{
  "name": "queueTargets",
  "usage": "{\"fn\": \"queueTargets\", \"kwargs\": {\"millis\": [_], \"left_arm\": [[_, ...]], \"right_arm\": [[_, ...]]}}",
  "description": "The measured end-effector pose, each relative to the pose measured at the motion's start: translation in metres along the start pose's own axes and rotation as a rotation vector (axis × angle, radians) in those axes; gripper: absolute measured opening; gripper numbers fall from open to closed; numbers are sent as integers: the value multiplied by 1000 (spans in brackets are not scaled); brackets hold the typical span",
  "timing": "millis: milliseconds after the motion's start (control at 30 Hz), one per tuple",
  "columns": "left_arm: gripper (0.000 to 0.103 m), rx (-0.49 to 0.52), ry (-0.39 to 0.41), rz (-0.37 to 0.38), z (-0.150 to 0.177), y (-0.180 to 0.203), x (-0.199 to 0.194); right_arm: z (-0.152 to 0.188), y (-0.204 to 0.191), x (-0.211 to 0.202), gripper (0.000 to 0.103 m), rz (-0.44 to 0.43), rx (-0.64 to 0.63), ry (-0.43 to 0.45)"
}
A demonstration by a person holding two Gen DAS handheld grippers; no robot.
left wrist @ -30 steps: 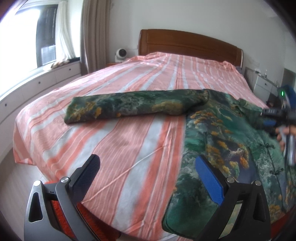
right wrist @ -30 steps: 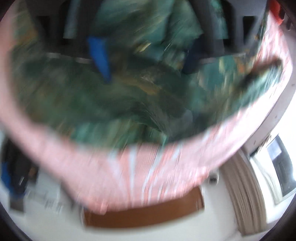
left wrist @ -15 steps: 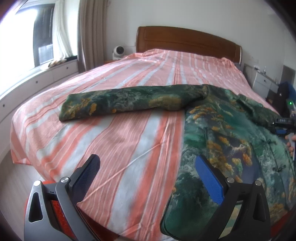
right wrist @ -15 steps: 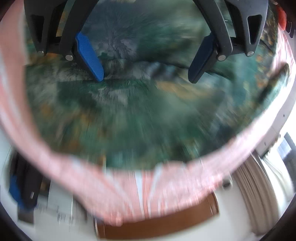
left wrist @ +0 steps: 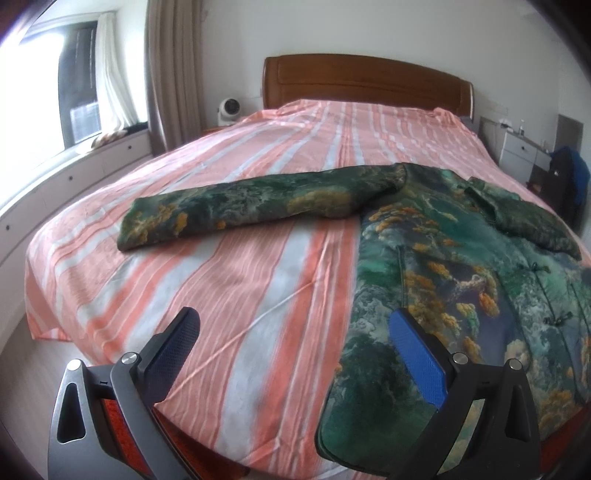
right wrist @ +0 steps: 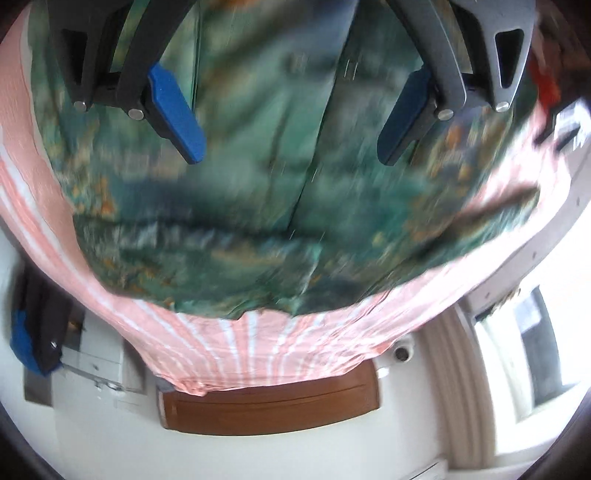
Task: Fold large clothes
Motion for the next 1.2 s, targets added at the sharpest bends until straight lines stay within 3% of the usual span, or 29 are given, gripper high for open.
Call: {"fn": "queueTargets", "kwargs": {"millis": [200, 500, 733, 1200], "left_arm": [[102, 13, -5, 3, 0, 4, 2], [102, 40, -45, 39, 8, 9, 5], [102, 7, -73, 40, 11, 3, 11], [102, 42, -97, 23, 16, 9, 15]], "right_arm": [[41, 25, -24, 102, 153, -7, -3], [47, 61, -24, 102, 343, 48, -27], [48, 57, -24, 102, 381, -1, -19], [55, 57, -21, 102, 415, -38, -27]]}}
Point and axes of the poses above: each gripper's, at about its wrist camera, not at the fingertips, and x roughly the way its jaws point, y to its right, z to its underside, the point moved 9 cm from there along x, roughly the way its jaws point, and after that the axes turned 10 degrees about x, right-handed, at the moved point
